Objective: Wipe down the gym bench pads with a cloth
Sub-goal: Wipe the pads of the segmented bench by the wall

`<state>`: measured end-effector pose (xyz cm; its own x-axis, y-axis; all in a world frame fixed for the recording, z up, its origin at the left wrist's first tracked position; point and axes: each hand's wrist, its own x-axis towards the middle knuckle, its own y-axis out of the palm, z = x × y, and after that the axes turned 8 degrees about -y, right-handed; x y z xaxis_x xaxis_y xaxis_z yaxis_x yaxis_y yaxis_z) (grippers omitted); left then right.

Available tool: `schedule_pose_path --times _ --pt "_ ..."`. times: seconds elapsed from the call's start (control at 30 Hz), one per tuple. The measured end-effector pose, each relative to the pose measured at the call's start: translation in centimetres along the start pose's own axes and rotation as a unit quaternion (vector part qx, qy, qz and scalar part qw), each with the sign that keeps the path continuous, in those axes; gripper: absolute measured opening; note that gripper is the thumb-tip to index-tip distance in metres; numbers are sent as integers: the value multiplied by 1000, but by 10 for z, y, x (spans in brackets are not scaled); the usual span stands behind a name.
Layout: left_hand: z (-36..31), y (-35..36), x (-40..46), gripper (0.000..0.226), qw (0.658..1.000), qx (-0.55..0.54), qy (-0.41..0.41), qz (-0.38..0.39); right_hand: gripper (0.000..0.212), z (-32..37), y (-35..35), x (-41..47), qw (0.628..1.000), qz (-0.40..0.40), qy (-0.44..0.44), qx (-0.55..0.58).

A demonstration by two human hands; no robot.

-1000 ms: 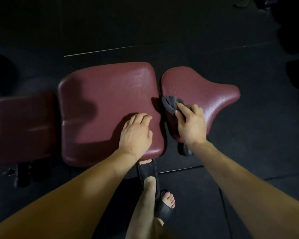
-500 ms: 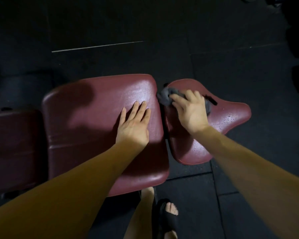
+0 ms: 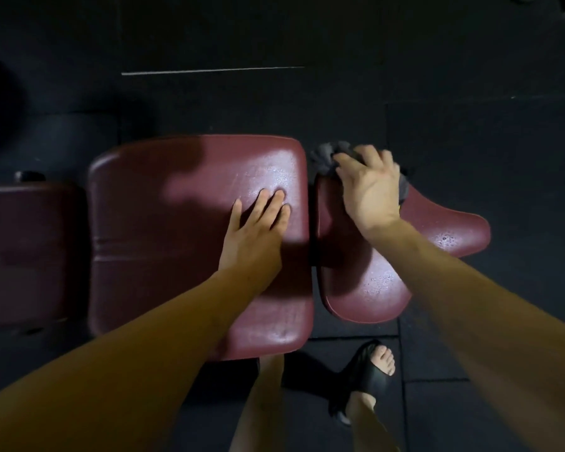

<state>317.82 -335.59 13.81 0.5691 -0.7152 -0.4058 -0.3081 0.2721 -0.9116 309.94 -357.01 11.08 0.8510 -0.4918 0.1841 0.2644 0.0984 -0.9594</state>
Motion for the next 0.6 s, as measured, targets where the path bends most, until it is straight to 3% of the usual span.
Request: schedule_pose_path --times 0.2,0.33,0.47,0.6 --pt "-11 3 -3 69 996 -76 -36 -30 35 9 -30 -123 990 77 -98 73" --pt "-24 -3 -4 67 992 -103 -55 -44 31 -7 -24 -80 992 52 -111 26" --pt "-33 -5 -7 68 994 -90 -60 -21 21 -19 -10 9 1000 0 -27 -3" --pt "-33 -6 -13 63 996 -74 -53 -9 21 -18 -17 -20 999 6 -28 20"
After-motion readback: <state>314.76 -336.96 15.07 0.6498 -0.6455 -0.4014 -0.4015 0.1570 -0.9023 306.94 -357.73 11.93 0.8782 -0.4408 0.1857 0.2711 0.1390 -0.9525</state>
